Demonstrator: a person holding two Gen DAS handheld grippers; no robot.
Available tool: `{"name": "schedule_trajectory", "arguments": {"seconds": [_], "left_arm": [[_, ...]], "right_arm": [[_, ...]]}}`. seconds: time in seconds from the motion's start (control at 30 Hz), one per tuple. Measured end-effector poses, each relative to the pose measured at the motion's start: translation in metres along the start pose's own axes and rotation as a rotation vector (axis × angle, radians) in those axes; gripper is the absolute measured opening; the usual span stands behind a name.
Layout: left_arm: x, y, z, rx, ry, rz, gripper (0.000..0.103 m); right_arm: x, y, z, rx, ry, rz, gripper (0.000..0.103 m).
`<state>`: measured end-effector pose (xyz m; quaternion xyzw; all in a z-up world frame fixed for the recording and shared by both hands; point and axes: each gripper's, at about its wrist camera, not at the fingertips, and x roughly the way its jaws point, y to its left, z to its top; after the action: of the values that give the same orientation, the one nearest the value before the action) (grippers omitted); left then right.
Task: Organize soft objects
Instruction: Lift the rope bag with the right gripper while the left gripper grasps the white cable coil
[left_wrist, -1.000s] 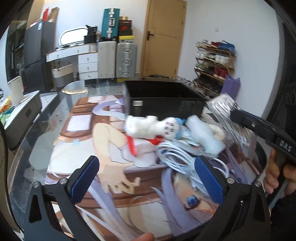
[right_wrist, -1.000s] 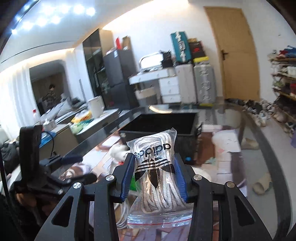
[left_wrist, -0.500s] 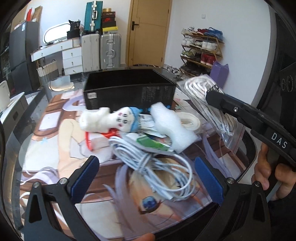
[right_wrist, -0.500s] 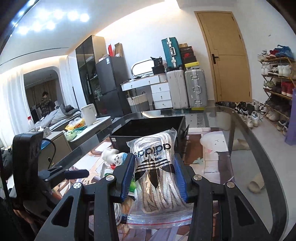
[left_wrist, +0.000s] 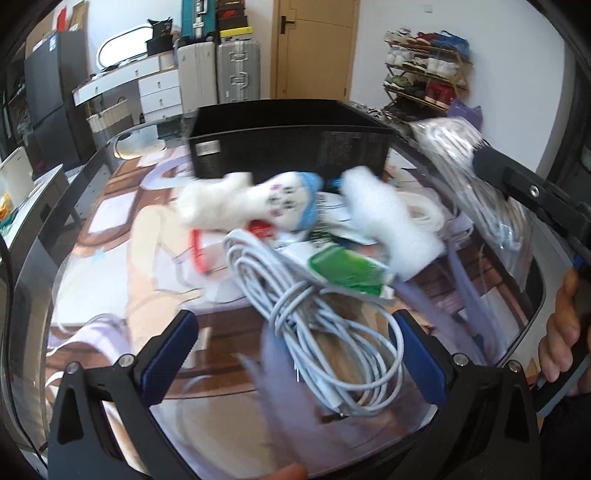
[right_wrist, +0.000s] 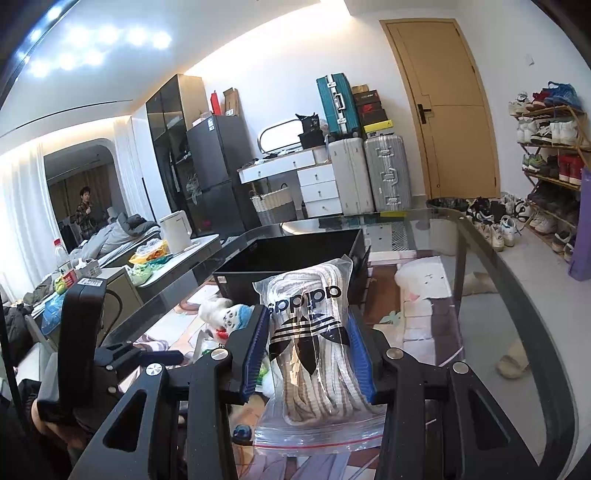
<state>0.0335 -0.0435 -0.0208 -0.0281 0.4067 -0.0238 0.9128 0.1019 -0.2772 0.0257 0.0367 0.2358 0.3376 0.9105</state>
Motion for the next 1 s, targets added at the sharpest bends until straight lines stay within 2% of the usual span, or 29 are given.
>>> {"name": "schedule_trajectory", "arguments": {"seconds": [0.13,0.3,0.4,0.5,0.53,0.57,0.63,0.67,1.0], "left_arm": [[0.0,0.013,-0.004,-0.016,0.002,0.003,0.101],[0.001,0.019,-0.003,-0.032,0.009,-0.014,0.092],[0.001,0.023,-0.002,-0.038,0.007,-0.013,0.082],[0.001,0.027,0.0,-0.033,0.011,0.004,0.064],[0.001,0.028,0.001,-0.034,0.011,0.009,0.053],[0.0,0.03,0.001,-0.038,0.01,0.014,0.046],[-0.003,0.035,0.0,-0.054,0.005,0.013,0.04],[-0.004,0.038,-0.001,-0.061,0.002,0.014,0.03],[-0.024,0.054,-0.003,-0.081,-0.055,0.02,0.029]], "right_arm": [[0.0,0.002,-0.002,-0.013,0.005,0.011,0.043],[0.0,0.003,-0.002,-0.02,0.004,0.017,0.043],[0.0,0.004,-0.002,-0.02,0.005,0.017,0.043],[0.001,0.003,-0.002,-0.02,0.004,0.018,0.043],[0.001,0.003,-0.002,-0.019,0.005,0.017,0.043],[0.001,0.003,-0.002,-0.019,0.005,0.019,0.043],[0.001,0.003,-0.002,-0.02,0.004,0.018,0.043],[0.001,0.003,-0.002,-0.021,0.004,0.019,0.043],[0.002,0.005,-0.004,-0.029,0.002,0.03,0.043]]}}
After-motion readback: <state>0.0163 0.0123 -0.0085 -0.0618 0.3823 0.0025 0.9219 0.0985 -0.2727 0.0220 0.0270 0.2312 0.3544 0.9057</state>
